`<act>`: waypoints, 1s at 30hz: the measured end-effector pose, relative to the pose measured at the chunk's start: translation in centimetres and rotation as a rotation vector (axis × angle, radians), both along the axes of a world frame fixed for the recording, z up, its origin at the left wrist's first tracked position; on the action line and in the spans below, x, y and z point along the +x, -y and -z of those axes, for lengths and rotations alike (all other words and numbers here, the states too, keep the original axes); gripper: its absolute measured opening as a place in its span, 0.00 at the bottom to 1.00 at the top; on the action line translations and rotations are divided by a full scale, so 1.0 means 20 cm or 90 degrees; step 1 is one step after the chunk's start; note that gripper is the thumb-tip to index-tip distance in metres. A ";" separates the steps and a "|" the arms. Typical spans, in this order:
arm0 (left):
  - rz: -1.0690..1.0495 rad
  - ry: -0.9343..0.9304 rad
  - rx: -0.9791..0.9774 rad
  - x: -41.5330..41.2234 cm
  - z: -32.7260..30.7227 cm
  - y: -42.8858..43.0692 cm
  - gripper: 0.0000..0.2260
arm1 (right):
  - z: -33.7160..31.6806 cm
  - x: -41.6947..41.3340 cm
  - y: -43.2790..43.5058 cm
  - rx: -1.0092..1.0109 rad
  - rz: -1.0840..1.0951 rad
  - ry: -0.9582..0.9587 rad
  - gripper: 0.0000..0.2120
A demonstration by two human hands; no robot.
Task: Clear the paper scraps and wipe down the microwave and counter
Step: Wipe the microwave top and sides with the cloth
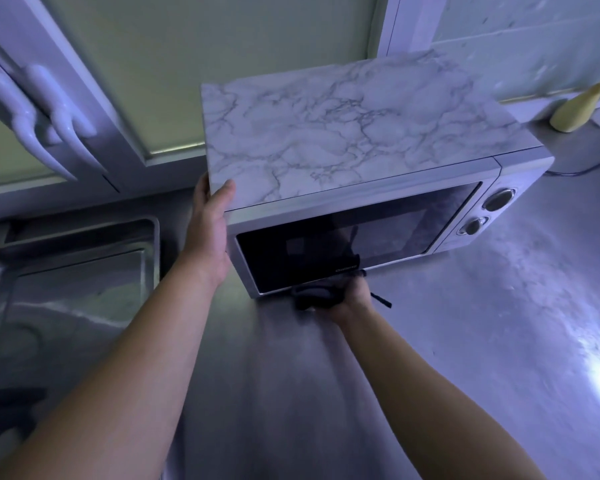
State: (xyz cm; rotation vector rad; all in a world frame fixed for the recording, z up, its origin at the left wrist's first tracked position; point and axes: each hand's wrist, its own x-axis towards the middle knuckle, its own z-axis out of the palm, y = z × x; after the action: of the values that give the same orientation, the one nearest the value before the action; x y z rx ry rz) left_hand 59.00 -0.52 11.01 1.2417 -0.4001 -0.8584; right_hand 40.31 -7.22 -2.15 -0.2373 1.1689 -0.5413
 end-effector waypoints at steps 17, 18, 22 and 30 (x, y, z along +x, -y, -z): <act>0.019 0.038 0.034 0.02 0.02 0.02 0.22 | -0.12 0.17 -0.60 0.099 -0.172 0.142 0.13; 0.016 0.035 0.032 0.02 0.03 0.02 0.21 | -0.14 0.10 -0.63 0.075 -0.195 0.139 0.15; 0.017 0.027 0.030 0.04 0.00 0.02 0.18 | -0.23 -0.15 -0.70 0.035 -0.244 0.207 0.21; -0.226 0.361 0.172 -0.01 -0.08 -0.18 0.22 | -0.50 -0.50 -0.74 -0.063 -0.189 0.245 0.25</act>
State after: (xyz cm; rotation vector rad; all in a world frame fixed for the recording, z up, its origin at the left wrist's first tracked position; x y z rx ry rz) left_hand 58.81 3.14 12.68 1.7479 -0.5022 -0.2487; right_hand 30.21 7.54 7.79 -0.3667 0.7182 -0.3624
